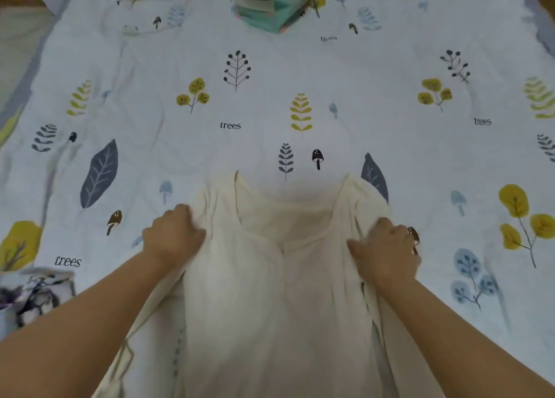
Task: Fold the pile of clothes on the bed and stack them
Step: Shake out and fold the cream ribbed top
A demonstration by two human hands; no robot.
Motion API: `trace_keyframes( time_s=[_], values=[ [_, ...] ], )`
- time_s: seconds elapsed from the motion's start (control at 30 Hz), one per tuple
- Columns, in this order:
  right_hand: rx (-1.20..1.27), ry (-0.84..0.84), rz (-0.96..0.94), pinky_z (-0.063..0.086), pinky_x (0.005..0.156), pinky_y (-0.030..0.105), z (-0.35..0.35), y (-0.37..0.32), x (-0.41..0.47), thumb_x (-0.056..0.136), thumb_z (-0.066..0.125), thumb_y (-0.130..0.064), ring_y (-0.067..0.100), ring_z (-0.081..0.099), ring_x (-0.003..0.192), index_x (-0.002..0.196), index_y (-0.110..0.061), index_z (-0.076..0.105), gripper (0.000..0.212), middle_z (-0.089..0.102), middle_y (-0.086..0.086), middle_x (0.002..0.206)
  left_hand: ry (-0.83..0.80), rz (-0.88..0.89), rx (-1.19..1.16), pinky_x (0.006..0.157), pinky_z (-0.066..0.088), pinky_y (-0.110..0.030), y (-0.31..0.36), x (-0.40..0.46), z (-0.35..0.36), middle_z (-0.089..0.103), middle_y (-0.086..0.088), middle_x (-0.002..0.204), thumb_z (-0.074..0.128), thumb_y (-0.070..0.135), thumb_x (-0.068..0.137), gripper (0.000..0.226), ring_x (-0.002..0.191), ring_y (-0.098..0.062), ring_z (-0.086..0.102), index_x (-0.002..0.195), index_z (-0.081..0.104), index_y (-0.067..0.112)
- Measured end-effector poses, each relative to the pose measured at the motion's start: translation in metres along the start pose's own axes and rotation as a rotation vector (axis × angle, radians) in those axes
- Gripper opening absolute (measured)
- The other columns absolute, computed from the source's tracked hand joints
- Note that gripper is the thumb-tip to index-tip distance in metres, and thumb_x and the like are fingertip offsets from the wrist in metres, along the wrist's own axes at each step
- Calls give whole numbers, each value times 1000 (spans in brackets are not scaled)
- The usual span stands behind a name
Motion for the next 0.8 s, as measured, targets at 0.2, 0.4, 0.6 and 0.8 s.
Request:
trace_keyframes(
  time_s=[0.2,0.4,0.6,0.8],
  values=[
    [-43,178,-314,31,63,34,-19,0,22,91,37,-2,25,38,73,116,-2,40,26,48,19,102,269,132,-90,59,28,-33,1,3,-14,60,-24,80,51,4,86,13,67,-28,46,75,44,5],
    [49,322,-303,38,90,47,-29,-15,-6,84,60,-13,41,45,113,125,-3,47,45,47,26,121,448,265,-23,77,43,-48,31,-38,-6,57,-28,107,56,12,78,36,95,-44,55,111,56,-3],
    [-293,45,-625,12,112,57,45,-10,-82,89,45,-48,33,17,141,147,-22,25,67,22,17,153,1,537,278,108,19,-58,34,-106,73,23,-13,153,11,56,90,69,141,-36,19,146,29,19],
    [-231,-65,-605,-5,116,42,50,6,-82,98,25,-46,21,-9,145,150,-26,0,61,-5,4,158,122,467,23,100,35,-57,13,-106,45,45,-26,137,29,37,85,59,125,-45,45,126,56,2]
  ],
)
Point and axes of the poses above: each hand's wrist, its own x-axis towards the middle knuckle, its own z-axis out of the palm, y = z × x, the point moved 5 cm from there along x, towards the middle knuckle
